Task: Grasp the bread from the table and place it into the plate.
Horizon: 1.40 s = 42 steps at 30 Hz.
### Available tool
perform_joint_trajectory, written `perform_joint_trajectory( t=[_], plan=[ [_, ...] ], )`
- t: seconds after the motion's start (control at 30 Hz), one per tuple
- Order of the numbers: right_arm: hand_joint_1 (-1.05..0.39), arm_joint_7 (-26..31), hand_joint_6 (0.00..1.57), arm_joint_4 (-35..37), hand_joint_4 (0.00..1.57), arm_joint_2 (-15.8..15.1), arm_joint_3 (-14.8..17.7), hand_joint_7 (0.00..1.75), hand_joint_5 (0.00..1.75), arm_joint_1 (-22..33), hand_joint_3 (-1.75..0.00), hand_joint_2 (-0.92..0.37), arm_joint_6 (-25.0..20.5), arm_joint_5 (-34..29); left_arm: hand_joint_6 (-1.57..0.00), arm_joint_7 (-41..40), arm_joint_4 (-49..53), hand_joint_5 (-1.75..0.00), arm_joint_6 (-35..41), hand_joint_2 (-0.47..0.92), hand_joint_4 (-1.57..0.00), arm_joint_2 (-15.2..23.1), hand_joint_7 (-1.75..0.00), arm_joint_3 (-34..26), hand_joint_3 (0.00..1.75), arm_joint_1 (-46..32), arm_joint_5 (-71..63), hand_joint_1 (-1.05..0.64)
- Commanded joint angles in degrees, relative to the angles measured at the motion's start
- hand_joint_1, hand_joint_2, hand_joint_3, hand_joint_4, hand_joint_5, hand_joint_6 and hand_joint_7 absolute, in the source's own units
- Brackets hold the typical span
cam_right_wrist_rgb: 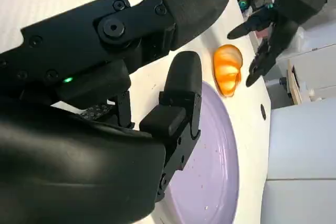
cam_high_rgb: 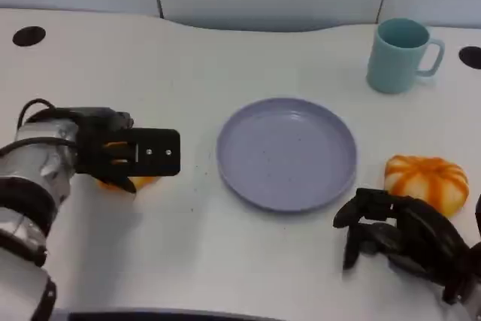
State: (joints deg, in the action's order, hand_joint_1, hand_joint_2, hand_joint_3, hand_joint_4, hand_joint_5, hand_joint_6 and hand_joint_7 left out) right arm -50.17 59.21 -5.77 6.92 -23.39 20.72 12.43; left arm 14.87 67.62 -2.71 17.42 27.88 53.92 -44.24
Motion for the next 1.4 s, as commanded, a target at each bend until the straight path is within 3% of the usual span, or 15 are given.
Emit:
perform_joint_trajectory(
  t=[0.03,0.2,0.3,0.73,0.93,1.03,1.07,1.1,1.17,1.27,1.33,1.37,1.4],
  plan=[
    [-0.50,-0.7,0.69,1.2,0.60,-0.5,0.2,1.04,1.51,2.3,-0.07,-0.92,-1.2,0.2,-0.15,-1.4,2.8,-0.03,0.9,0.86,-0.06,-1.2,-0.01,1.5,0.00,2.0,0.2,-0.88],
    [-0.52,-0.4,0.69,1.4,0.60,0.1,0.1,1.02,1.49,3.0,-0.07,-0.92,0.4,0.3,-0.15,-4.1,4.9,-0.03,0.2,0.83,-0.05,-2.3,-0.01,3.6,0.00,1.8,-0.5,-0.80],
    [-0.51,-0.9,0.71,0.7,0.62,0.5,0.3,0.99,1.48,3.4,-0.05,-0.92,-1.1,1.0,-0.15,-6.2,6.2,-0.02,0.0,0.82,-0.05,-2.5,0.00,5.1,0.00,1.1,-1.2,-0.77],
    [-0.52,-3.0,0.73,-1.0,0.64,1.0,0.6,0.95,1.44,5.1,-0.05,-0.92,-1.3,2.6,-0.01,-10.3,9.3,0.00,1.5,0.84,0.00,-4.7,0.00,9.2,0.01,-0.8,-3.1,-0.84],
    [-0.53,-2.3,0.74,-3.3,0.64,0.7,0.1,0.95,1.44,5.9,-0.05,-0.92,-3.4,2.6,-0.03,-13.6,9.6,0.00,0.9,0.83,0.00,-5.0,-0.01,11.5,0.00,-1.5,-4.2,-0.84],
    [-0.54,-2.3,0.72,-2.2,0.61,0.7,0.3,0.97,1.49,5.7,-0.05,-0.92,-2.4,2.4,-0.21,-19.3,9.5,-0.11,0.1,0.78,-0.21,-5.1,-0.07,11.9,0.00,-2.9,-4.4,-0.71],
    [-0.54,-2.4,0.72,-2.0,0.61,0.7,0.3,0.97,1.48,5.8,-0.05,-0.92,-1.8,2.4,-0.30,-21.1,9.4,-0.15,-0.3,0.77,-0.28,-5.1,-0.09,11.8,0.00,-3.4,-4.1,-0.64],
    [-0.54,-2.6,0.72,-2.0,0.62,0.7,0.4,0.96,1.46,5.8,-0.05,-0.92,-1.9,2.6,-0.47,-22.2,9.5,-0.43,-0.7,0.78,-0.32,-5.2,-0.17,11.3,0.00,-3.8,-3.6,-0.57],
    [-0.53,-2.9,0.72,-2.6,0.63,0.7,0.6,0.96,1.46,5.9,-0.05,-0.92,-2.6,3.1,-0.61,-22.4,9.7,-0.92,-1.0,0.79,-0.23,-5.3,-0.28,10.5,0.00,-4.0,-2.5,-0.52],
    [-0.53,-3.4,0.72,-3.1,0.63,0.9,0.6,0.96,1.47,6.1,-0.07,-0.92,-3.0,3.6,-0.68,-21.8,9.7,-0.96,-1.6,0.80,-0.38,-5.1,-0.28,9.7,0.00,-4.0,-1.6,-0.48],
    [-0.51,-3.3,0.72,-3.5,0.63,0.8,0.7,0.97,1.47,6.3,-0.07,-0.92,-4.2,4.0,-0.65,-22.8,9.7,-1.30,-1.8,0.79,-0.53,-4.8,-0.60,9.9,0.00,-4.2,-1.9,-0.43],
    [-0.52,-2.7,0.72,-4.2,0.63,0.7,0.5,0.97,1.47,6.4,-0.07,-0.92,-5.2,3.8,-0.61,-23.5,9.6,-1.46,-2.0,0.80,-0.57,-4.6,-0.85,10.0,0.00,-4.3,-2.0,-0.39],
    [-0.53,-2.5,0.73,-4.6,0.63,0.6,0.4,0.97,1.47,6.5,-0.06,-0.92,-5.6,3.7,-0.56,-24.7,9.5,-1.63,-2.4,0.80,-0.65,-4.3,-1.30,9.9,0.00,-4.6,-2.0,-0.34]
  ],
)
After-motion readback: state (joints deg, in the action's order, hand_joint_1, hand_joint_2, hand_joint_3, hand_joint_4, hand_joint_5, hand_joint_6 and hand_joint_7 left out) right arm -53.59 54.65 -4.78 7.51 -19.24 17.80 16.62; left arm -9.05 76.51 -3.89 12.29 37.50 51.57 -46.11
